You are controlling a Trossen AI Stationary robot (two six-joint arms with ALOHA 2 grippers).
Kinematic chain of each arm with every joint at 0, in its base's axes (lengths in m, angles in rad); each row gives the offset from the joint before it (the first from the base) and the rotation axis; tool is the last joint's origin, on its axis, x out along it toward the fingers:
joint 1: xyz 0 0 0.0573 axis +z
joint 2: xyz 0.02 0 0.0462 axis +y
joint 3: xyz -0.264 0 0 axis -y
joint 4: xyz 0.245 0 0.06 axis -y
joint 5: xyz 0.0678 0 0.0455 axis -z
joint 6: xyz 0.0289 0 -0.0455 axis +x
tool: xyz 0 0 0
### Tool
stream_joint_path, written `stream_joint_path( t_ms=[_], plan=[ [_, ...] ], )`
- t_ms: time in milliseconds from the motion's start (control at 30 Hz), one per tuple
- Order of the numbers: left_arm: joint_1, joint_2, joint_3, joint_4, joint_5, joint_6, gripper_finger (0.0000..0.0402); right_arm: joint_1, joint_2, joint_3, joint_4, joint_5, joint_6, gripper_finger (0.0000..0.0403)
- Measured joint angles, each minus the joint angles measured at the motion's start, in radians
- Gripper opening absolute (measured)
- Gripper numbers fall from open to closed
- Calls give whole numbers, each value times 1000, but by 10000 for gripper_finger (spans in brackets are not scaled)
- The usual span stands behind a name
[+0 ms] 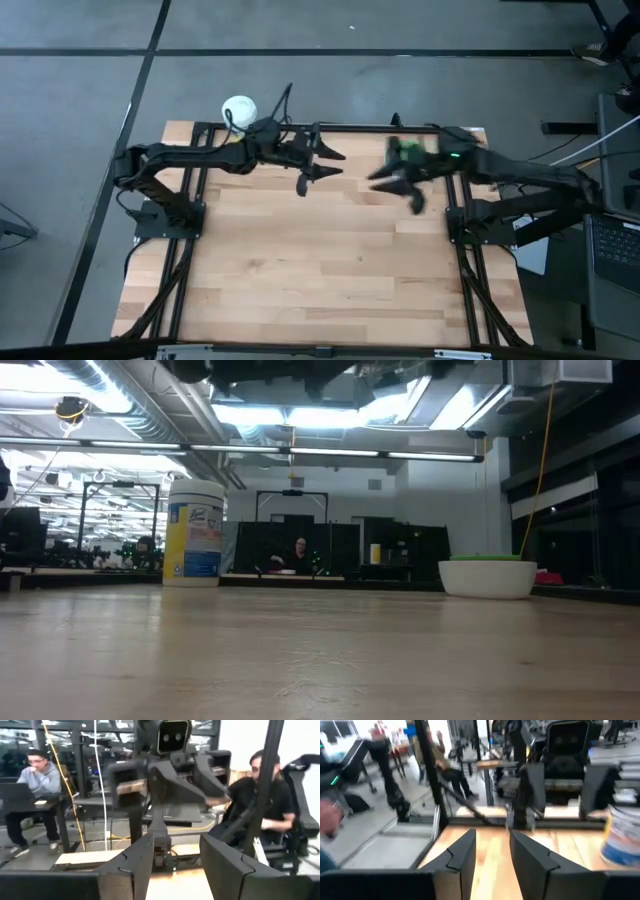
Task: Nest bowls inside each other
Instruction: Return to Home Position
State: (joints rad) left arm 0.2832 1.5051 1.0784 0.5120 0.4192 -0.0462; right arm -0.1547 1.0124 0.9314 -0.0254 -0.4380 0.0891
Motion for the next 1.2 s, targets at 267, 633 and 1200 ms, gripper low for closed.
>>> stream_joint_path(
  t_ms=[267, 633, 1200],
  plan=[
    [148, -285, -149, -3, 2, 86, 157, -27, -584, -141, -287, 189, -51, 127],
    [229, -591, -475, -84, -126, 15, 157, -27, -1011, -404, -460, 240, -34, 119],
    [208, -1057, -1069, 173, -298, -100, 157, -28, -1012, -822, 75, 300, 43, 118]
  ],
)
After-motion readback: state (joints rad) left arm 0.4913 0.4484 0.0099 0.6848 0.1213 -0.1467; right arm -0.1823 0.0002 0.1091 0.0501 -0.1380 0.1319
